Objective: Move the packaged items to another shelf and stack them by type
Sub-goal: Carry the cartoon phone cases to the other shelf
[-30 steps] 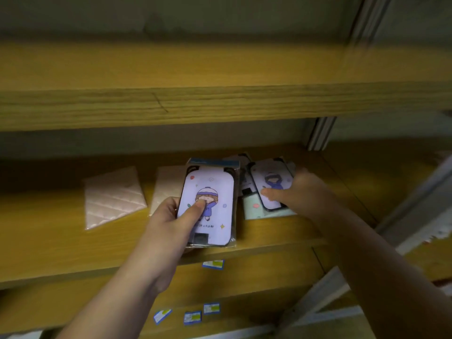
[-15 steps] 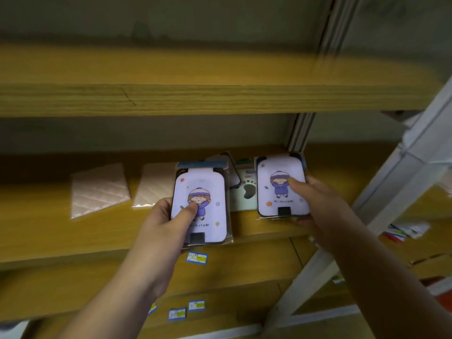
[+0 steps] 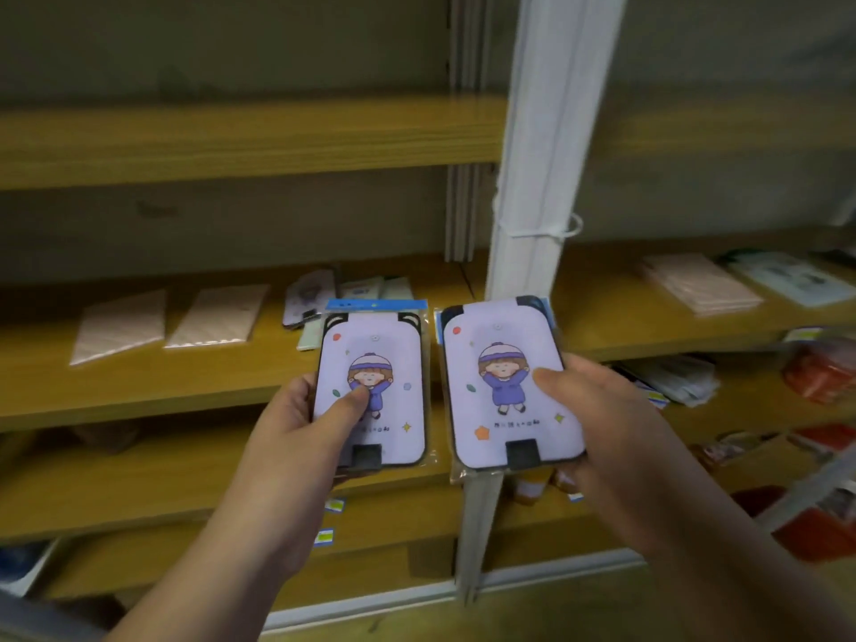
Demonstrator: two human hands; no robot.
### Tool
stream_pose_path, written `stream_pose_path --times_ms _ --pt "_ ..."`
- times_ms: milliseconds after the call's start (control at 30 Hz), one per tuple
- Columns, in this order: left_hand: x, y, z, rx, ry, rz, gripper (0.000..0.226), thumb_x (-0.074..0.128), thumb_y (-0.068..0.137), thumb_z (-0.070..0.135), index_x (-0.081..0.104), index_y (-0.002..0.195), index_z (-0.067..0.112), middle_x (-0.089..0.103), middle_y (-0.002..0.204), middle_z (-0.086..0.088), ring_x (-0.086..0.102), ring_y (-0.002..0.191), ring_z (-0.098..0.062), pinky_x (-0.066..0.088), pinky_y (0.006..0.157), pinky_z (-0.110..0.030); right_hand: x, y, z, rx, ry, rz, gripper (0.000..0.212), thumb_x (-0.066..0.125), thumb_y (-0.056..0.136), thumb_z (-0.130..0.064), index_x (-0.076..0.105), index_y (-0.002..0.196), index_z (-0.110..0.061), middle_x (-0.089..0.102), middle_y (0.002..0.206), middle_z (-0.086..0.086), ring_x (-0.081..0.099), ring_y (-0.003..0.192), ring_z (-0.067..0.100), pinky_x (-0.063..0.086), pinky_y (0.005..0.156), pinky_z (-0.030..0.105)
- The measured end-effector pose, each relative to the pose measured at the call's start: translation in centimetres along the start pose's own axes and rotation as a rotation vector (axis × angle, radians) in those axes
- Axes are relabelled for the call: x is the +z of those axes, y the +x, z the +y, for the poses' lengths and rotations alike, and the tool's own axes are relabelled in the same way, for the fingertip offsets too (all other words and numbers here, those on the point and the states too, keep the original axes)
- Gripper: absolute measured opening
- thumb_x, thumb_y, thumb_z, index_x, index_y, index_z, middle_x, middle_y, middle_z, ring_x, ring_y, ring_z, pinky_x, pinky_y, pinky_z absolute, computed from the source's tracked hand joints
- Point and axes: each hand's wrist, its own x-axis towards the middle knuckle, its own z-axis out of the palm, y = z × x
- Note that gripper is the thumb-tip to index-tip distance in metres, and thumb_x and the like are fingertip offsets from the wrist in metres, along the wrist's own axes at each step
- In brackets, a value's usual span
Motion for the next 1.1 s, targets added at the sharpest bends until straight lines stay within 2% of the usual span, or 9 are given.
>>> stream_pose_path --times_ms 100,200,367,500,733,800,967,1033,1100 --pt "4.0 -2.8 -1.2 0.017 0.017 -0.022 0.015 0.069 0.092 0.024 0.068 0.106 0.021 0.079 0.1 -0.009 0.076 0.092 -0.03 0.058 0.075 -0.045 -3.8 -2.2 -0.5 0.057 0.041 0.012 0.023 0.055 0.099 -0.02 0.066 0.119 -0.016 0.079 0.098 0.011 0.077 0.083 0.026 0.061 0.061 0.039" --pt "8.3 -5.0 -2.5 0.023 0.015 -0.05 0.016 0.067 0.093 0.022 0.066 0.108 0.018 0.079 0.1 -0.009 0.076 0.091 -0.029 0.058 0.07 -0.042 -7.9 -3.9 -1.1 0.08 0.058 0.079 0.022 0.056 0.099 -0.022 0.065 0.119 -0.02 0.08 0.099 0.008 0.076 0.09 0.03 0.059 0.083 0.056" --pt "15.6 -7.0 -4.2 -0.022 0.022 -0.092 0.019 0.065 0.095 0.019 0.062 0.113 0.014 0.08 0.095 -0.009 0.077 0.08 -0.024 0.056 0.051 -0.026 -14.6 -5.5 -1.8 0.08 0.134 0.127 0.023 0.057 0.099 -0.018 0.066 0.12 -0.019 0.079 0.103 0.008 0.076 0.093 0.028 0.061 0.081 0.053" --pt "20.7 -6.9 -5.3 -0.052 0.033 -0.16 0.019 0.064 0.096 0.022 0.063 0.115 0.019 0.08 0.097 -0.006 0.078 0.084 -0.024 0.058 0.054 -0.028 -19.7 -6.2 -1.9 0.067 0.16 0.207 0.018 0.059 0.098 -0.019 0.068 0.113 -0.022 0.08 0.097 0.006 0.077 0.088 0.024 0.063 0.069 0.044" --pt "29.0 -4.3 -8.0 -0.109 0.076 -0.262 0.021 0.066 0.094 0.025 0.062 0.114 0.024 0.08 0.1 -0.003 0.077 0.089 -0.023 0.062 0.069 -0.039 -27.6 -6.1 -2.3 0.061 0.207 0.303 0.023 0.061 0.094 -0.019 0.069 0.115 -0.018 0.079 0.103 0.009 0.076 0.093 0.028 0.061 0.081 0.05" --pt "31.7 -3.4 -8.4 -0.124 0.079 -0.298 0.02 0.065 0.095 0.025 0.061 0.114 0.022 0.08 0.097 -0.003 0.077 0.086 -0.023 0.06 0.071 -0.043 -29.8 -5.5 -2.9 0.04 0.187 0.344 0.019 0.061 0.094 -0.019 0.07 0.112 -0.017 0.079 0.102 0.009 0.077 0.089 0.025 0.063 0.076 0.046" --pt "39.0 -0.2 -8.9 -0.173 0.064 -0.4 0.017 0.062 0.096 0.025 0.06 0.114 0.023 0.079 0.095 -0.011 0.076 0.076 -0.033 0.057 0.049 -0.037 -35.7 -2.7 -4.5 -0.007 0.188 0.354 0.021 0.058 0.096 -0.018 0.077 0.102 -0.02 0.079 0.1 0.01 0.076 0.09 0.028 0.063 0.07 0.038" --pt "41.9 1.6 -9.0 -0.181 0.058 -0.43 0.016 0.06 0.097 0.023 0.06 0.114 0.025 0.079 0.094 -0.011 0.074 0.082 -0.042 0.062 0.066 -0.054 -38.2 -1.0 -5.3 -0.04 0.202 0.34 0.025 0.056 0.097 -0.019 0.081 0.095 -0.025 0.079 0.103 0.011 0.076 0.093 0.028 0.062 0.069 0.033" --pt "44.8 3.5 -9.0 -0.18 0.074 -0.445 0.016 0.06 0.097 0.02 0.061 0.112 0.026 0.08 0.093 -0.008 0.075 0.087 -0.038 0.054 0.086 -0.066 -40.6 1.0 -6.1 -0.062 0.202 0.357 0.027 0.056 0.097 -0.021 0.081 0.092 -0.029 0.079 0.103 0.011 0.076 0.091 0.026 0.061 0.066 0.03"
